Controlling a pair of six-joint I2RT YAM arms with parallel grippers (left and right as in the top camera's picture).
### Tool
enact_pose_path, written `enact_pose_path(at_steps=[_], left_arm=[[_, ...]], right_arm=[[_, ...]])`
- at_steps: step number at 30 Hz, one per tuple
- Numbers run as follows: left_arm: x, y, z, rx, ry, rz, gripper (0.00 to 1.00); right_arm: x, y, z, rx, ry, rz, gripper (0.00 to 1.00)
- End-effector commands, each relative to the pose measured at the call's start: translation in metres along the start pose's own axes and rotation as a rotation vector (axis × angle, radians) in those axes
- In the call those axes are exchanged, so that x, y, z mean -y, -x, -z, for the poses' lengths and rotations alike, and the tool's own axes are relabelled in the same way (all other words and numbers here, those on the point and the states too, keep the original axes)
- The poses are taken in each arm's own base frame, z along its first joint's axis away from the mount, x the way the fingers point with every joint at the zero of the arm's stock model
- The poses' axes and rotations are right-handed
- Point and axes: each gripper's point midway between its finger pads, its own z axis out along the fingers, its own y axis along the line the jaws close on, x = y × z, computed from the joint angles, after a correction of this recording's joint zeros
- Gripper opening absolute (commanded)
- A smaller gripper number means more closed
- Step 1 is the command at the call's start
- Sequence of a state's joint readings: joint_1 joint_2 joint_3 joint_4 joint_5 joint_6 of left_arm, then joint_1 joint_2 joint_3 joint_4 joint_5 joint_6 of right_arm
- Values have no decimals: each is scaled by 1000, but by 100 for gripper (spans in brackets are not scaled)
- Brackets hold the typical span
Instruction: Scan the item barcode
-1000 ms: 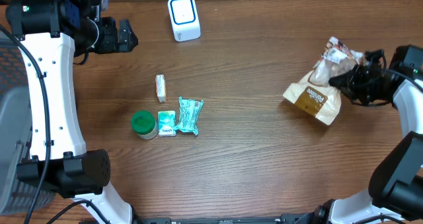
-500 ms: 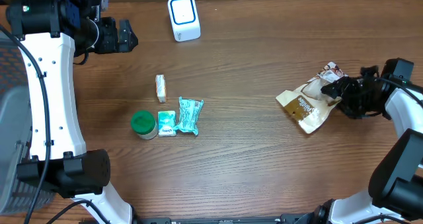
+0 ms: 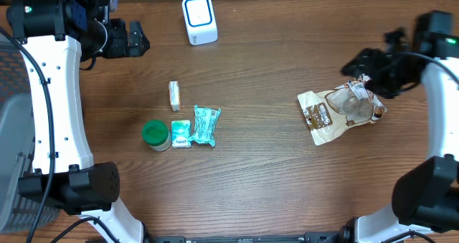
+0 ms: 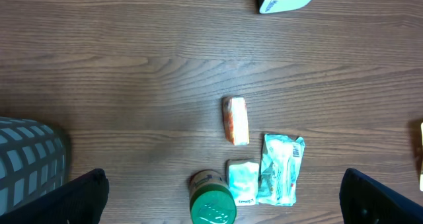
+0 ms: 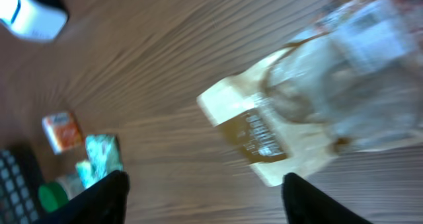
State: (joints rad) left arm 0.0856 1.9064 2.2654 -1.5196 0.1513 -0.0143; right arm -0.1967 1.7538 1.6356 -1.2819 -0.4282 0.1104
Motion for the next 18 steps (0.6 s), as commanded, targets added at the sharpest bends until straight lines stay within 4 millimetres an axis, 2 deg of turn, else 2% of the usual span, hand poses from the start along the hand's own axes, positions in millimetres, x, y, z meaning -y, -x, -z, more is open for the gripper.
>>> enact_pose_path(at_steps=[1, 3, 8, 10, 13, 18], left_arm=[[1, 3, 12, 36, 5, -32, 100], [1, 3, 12, 36, 5, -32, 100], [1, 3, 12, 36, 5, -32, 99], [1, 3, 12, 36, 5, -32, 99], [1, 3, 12, 36, 5, -32, 99], [1, 3, 12, 36, 5, -32, 100]], right_arm=[[-41, -22, -23, -72, 28, 116, 60], [-68, -40, -43, -127, 47, 183, 52], [-129, -87, -93, -215, 74, 292, 47], [-154, -108, -111, -237, 90, 310, 41], [-175, -128, -129, -253, 94, 315, 33], [-192, -154, -154, -255, 75, 287, 27]])
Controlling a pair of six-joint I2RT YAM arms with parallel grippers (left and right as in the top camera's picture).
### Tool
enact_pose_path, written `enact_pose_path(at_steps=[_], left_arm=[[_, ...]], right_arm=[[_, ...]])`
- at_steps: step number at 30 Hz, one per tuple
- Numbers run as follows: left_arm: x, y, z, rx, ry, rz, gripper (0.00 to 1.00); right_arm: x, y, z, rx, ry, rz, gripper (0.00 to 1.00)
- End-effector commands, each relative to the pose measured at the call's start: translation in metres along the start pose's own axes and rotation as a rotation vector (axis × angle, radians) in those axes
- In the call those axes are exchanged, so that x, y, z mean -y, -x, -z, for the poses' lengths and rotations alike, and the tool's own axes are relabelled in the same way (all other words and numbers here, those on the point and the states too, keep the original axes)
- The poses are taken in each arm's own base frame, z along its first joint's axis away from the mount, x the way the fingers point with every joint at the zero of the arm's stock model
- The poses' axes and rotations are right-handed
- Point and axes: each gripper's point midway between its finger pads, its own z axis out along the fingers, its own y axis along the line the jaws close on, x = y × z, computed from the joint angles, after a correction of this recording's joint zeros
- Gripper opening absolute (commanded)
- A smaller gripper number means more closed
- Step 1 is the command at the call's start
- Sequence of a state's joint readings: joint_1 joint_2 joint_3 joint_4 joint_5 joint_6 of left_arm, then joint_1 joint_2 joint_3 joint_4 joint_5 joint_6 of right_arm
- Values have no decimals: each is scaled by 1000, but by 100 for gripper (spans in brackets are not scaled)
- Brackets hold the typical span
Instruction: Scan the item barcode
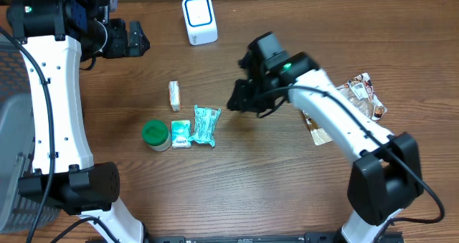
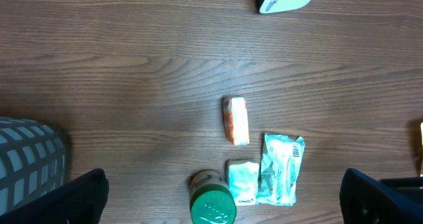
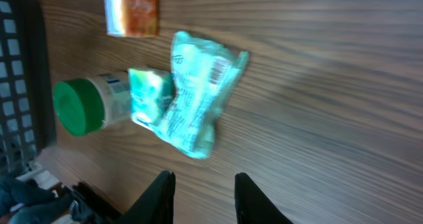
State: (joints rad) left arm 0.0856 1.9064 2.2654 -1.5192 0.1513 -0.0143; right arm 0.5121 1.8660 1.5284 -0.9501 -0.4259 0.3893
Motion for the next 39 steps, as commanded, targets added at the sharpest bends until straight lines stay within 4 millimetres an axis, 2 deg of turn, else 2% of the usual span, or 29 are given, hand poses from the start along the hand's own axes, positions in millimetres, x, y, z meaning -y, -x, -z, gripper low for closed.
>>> enact_pose_path(at_steps=[1, 6, 14, 18, 21, 24, 30, 32, 34, 39], left_arm=[[1, 3, 12, 35, 5, -32, 99], [1, 3, 12, 35, 5, -32, 100], [1, 3, 12, 36, 5, -32, 100], [1, 3, 12, 35, 5, -32, 99], [1, 3, 12, 35, 5, -32, 99], [1, 3, 12, 35, 5, -32, 100], [1, 3, 12, 36, 5, -32, 99], [1, 3, 12, 35, 5, -32, 100], [1, 3, 12, 35, 5, -32, 100], [1, 3, 12, 36, 5, -32, 99]], right_arm=[[-1, -11, -22, -11, -26, -113, 24], [-19, -23, -48, -2, 10, -139, 17], [-31, -37, -82, -10, 39, -171, 16], [-26, -48, -103, -52, 11, -173, 17], [-15, -56, -116, -90, -22, -204, 29], [-5, -63, -125, -125, -56, -236, 29], [4, -68, -134, -148, -79, -250, 29], [4, -68, -135, -149, -79, -249, 21], [5, -68, -134, -149, -80, -248, 4], [3, -60, -115, -157, -82, -133, 4]])
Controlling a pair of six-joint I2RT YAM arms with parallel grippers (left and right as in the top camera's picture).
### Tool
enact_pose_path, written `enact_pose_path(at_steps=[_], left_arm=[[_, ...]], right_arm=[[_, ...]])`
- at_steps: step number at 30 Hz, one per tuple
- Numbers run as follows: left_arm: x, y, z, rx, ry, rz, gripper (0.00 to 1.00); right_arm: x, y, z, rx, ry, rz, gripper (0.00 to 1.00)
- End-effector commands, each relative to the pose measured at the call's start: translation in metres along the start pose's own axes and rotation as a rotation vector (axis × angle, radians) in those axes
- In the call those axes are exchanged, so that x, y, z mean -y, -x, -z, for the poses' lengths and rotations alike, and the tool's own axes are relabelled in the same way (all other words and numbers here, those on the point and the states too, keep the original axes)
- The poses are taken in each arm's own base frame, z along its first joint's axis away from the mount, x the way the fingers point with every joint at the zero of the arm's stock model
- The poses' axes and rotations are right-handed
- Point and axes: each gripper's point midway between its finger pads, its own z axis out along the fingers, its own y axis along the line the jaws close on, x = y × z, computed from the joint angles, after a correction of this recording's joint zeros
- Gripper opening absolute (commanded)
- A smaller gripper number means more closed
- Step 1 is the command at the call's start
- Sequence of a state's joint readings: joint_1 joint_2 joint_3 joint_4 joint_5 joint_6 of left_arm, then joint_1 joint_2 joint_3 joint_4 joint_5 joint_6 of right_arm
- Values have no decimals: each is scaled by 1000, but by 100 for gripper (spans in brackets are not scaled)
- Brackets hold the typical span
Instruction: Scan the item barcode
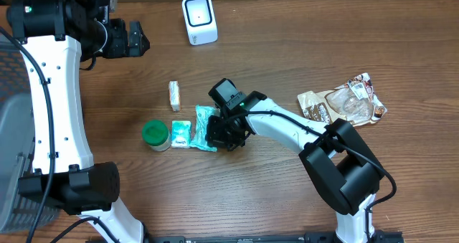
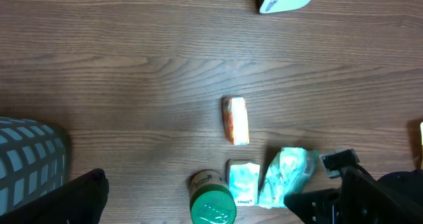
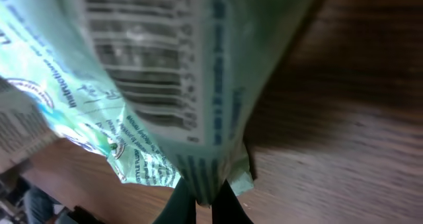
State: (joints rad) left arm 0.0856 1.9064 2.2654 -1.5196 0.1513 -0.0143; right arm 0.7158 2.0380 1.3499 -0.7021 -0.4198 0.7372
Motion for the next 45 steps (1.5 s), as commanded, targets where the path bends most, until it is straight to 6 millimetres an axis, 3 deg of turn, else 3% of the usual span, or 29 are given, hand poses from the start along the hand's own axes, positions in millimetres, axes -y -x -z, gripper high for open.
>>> enact_pose_path(at_steps=[1, 8, 12, 17, 18, 19, 20, 21, 23, 24, 28, 31, 37, 45], left_arm=[[1, 3, 12, 36, 5, -32, 100], [1, 3, 12, 36, 5, -32, 100], [1, 3, 12, 36, 5, -32, 99], [1, 3, 12, 36, 5, -32, 99], [1, 3, 12, 36, 5, -32, 100], [1, 3, 12, 36, 5, -32, 99], [1, 3, 12, 36, 5, -32, 99], [1, 3, 12, 36, 5, -32, 100], [1, 3, 12, 36, 5, -32, 100], [1, 3, 12, 36, 5, -32, 100], [1, 3, 12, 36, 5, -32, 99], [1, 3, 12, 36, 5, -32, 100], [1, 3, 12, 36, 5, -32, 100], [1, 3, 12, 36, 5, -32, 100]], right_arm=[[3, 13, 14, 18, -28, 143, 4], [21, 24, 65, -27, -189, 603, 4], [39, 36, 76, -35, -297, 820, 4], [54, 65, 85, 16, -478, 1037, 4], [54, 71, 86, 38, -492, 1036, 4], [51, 75, 86, 68, -486, 996, 11], [49, 77, 87, 94, -479, 945, 21], [46, 79, 89, 126, -463, 851, 39], [36, 76, 89, 149, -385, 698, 48], [27, 69, 86, 136, -314, 646, 47], [-27, 30, 76, 4, 63, 599, 27], [-47, 14, 73, -41, 167, 582, 18], [-56, -11, 59, -99, 145, 523, 12], [-34, -35, 20, -124, 16, 437, 12]])
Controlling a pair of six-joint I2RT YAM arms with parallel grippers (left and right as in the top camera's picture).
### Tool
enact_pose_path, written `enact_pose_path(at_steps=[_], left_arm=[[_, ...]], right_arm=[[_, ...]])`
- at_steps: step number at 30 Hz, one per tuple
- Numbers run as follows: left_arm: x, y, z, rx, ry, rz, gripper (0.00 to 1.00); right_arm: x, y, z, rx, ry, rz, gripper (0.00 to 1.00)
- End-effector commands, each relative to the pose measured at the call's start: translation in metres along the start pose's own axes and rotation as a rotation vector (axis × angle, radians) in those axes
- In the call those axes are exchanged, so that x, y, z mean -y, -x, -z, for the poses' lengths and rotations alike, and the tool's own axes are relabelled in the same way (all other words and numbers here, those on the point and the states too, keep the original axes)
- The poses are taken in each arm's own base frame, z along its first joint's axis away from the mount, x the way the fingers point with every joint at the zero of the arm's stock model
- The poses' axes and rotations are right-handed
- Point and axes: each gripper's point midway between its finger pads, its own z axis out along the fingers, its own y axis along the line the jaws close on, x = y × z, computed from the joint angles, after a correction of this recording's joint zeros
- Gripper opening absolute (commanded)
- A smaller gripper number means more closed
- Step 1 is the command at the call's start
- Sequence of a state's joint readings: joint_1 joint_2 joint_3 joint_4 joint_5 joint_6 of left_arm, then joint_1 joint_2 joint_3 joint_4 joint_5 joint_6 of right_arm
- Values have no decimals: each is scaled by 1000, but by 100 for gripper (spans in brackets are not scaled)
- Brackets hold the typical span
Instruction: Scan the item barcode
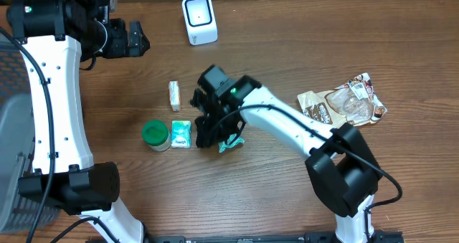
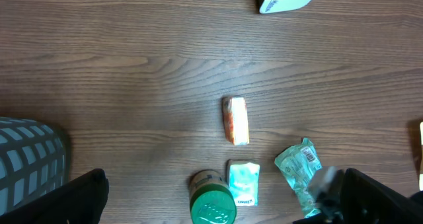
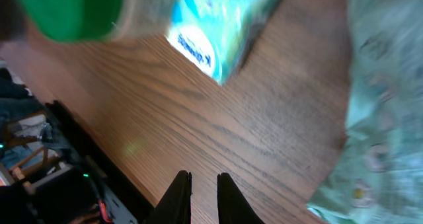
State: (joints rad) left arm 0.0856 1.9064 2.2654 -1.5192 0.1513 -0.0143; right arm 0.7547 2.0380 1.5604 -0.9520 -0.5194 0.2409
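Observation:
A mint-green packet (image 2: 301, 174) lies turned on the table with a barcode facing up. In the overhead view it peeks out (image 1: 231, 142) from under my right arm. My right gripper (image 1: 210, 132) hovers just left of it. Its jaws (image 3: 200, 178) stand slightly apart with only wood between them, and the packet (image 3: 383, 118) is blurred off to the right. The white scanner (image 1: 199, 18) stands at the far edge. My left gripper (image 1: 140, 41) hangs open high at the far left, its fingers (image 2: 86, 197) wide apart.
A green-lidded jar (image 1: 155, 135), a small teal packet (image 1: 181, 133) and an orange-and-white bar (image 1: 174, 94) lie left of the mint packet. A brown snack bag (image 1: 341, 108) lies at the right. A grey basket (image 2: 30, 161) stands at the left edge.
My right gripper was shut on the mint packet's edge. Now its jaws are slightly apart with nothing between them, and the packet sits farther right, turned, away from the small teal packet.
My right gripper was over the brown snack bag at the right. Then it was open above the mint packet at the centre, then shut on that packet's edge. Now the packet is shifted and turned, outside the jaws. The left arm has stayed still.

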Motion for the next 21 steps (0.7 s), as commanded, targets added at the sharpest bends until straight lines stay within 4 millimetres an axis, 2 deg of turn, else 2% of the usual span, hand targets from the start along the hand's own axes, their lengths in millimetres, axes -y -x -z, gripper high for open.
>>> enact_pose_path(at_steps=[1, 5, 9, 17, 21], left_arm=[[1, 3, 12, 35, 5, -32, 99], [1, 3, 12, 36, 5, -32, 100], [1, 3, 12, 36, 5, -32, 99], [1, 3, 12, 35, 5, -32, 99], [1, 3, 12, 35, 5, -32, 99]], right_arm=[[9, -17, -20, -36, -41, -88, 12], [27, -24, -24, -37, -117, -180, 11], [48, -21, -16, -22, -171, -234, 11], [109, -6, 17, 44, -247, -368, 8], [126, 2, 30, 67, -225, -366, 6]])
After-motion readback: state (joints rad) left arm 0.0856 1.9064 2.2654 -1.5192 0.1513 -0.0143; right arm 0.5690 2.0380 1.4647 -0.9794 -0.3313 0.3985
